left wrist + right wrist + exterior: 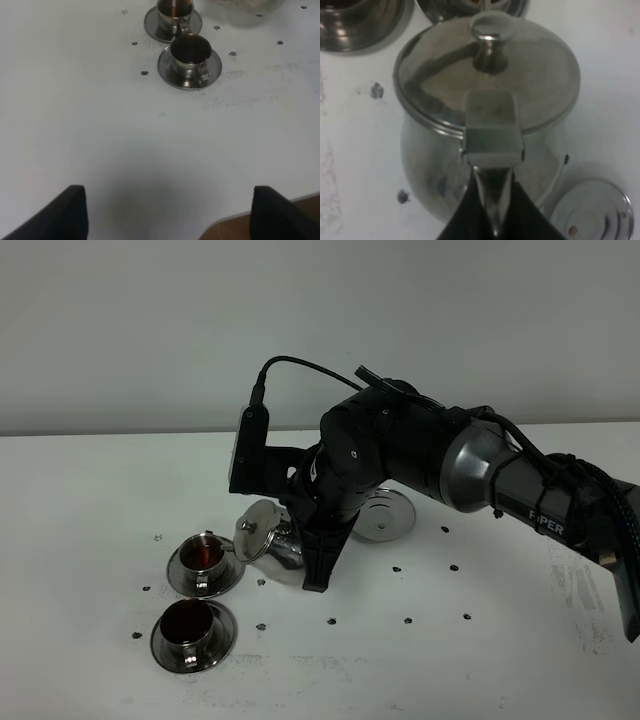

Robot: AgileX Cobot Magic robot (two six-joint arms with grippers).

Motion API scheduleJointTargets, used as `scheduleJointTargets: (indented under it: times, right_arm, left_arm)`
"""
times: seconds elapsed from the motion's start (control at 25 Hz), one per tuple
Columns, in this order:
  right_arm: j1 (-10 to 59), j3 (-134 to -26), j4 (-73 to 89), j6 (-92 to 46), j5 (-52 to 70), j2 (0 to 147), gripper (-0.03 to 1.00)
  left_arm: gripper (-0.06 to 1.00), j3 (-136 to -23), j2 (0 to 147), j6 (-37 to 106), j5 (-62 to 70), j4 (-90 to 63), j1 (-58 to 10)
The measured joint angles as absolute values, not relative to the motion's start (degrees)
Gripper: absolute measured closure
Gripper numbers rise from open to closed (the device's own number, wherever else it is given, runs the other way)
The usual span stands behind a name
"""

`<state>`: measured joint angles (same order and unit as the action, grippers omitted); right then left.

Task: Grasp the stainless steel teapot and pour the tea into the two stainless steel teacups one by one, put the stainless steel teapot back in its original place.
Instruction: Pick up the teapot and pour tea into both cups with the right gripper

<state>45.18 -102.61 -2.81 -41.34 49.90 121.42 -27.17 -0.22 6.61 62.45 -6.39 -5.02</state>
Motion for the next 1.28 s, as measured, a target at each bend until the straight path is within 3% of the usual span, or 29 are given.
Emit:
scheduleJointTargets:
  times: [1.28]
  right_arm:
    - [46.39, -102.61, -6.01, -41.34, 48.70, 121.42, 0.92]
  left_arm:
    - [0.29, -27.17, -0.22, 6.61, 62.45, -6.39, -5.02]
